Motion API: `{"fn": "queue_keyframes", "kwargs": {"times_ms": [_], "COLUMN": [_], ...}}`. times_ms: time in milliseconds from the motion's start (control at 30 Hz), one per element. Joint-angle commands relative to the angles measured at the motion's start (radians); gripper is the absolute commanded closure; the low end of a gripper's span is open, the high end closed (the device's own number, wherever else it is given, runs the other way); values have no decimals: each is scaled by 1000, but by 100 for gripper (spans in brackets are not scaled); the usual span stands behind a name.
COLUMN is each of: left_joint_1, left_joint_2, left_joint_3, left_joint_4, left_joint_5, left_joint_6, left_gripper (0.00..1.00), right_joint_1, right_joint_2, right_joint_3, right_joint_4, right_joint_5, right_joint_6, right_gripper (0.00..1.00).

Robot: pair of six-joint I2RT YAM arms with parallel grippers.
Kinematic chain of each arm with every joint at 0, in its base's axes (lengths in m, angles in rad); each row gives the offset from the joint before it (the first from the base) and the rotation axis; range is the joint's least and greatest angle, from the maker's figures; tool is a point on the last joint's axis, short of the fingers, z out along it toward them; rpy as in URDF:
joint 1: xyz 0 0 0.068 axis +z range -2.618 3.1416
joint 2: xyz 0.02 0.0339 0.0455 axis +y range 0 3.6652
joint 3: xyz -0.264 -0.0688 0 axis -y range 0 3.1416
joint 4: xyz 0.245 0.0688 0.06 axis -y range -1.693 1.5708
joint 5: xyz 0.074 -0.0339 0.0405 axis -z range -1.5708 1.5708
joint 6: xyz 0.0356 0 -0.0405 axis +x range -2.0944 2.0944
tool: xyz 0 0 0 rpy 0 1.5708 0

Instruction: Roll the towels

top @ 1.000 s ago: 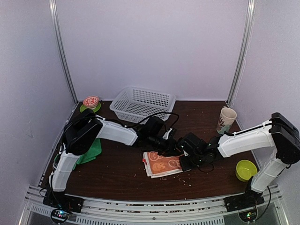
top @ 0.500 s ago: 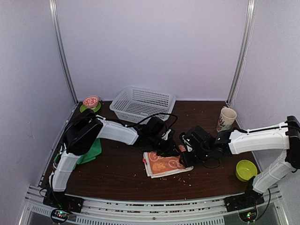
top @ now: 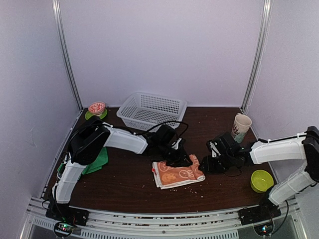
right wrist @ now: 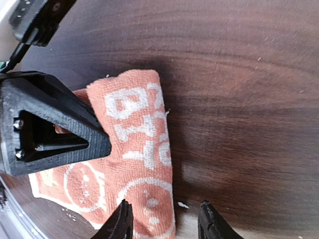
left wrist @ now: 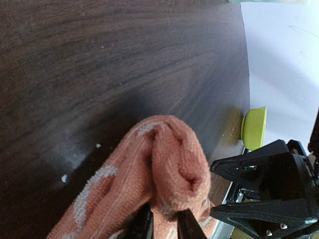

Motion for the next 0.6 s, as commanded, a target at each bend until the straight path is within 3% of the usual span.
{"fn": "queue_keyframes", "kwargs": {"times_ms": [0, 333, 467, 567], "left_joint_1": [-1, -1, -1, -1], "left_joint_2": [21, 21, 21, 17], "left_joint_3": [14, 20, 20, 21], "left_joint_4": [-8, -8, -6, -10], "left_joint_5": [-15, -12, -11, -11], "left_joint_6": [10, 12, 12, 12], "left_gripper": [81, 81, 81, 81], "right_joint_1": [-40, -56, -55, -54], "right_joint_2": [50, 140, 167, 176], "right_joint_3": [-27, -41, -41, -36], "right_joint_4": [176, 227, 238, 218], "right_joint_5": [-140, -187, -193, -180], "right_joint_6": [56, 47, 37, 21], "right_gripper": [54, 59, 69, 85]}}
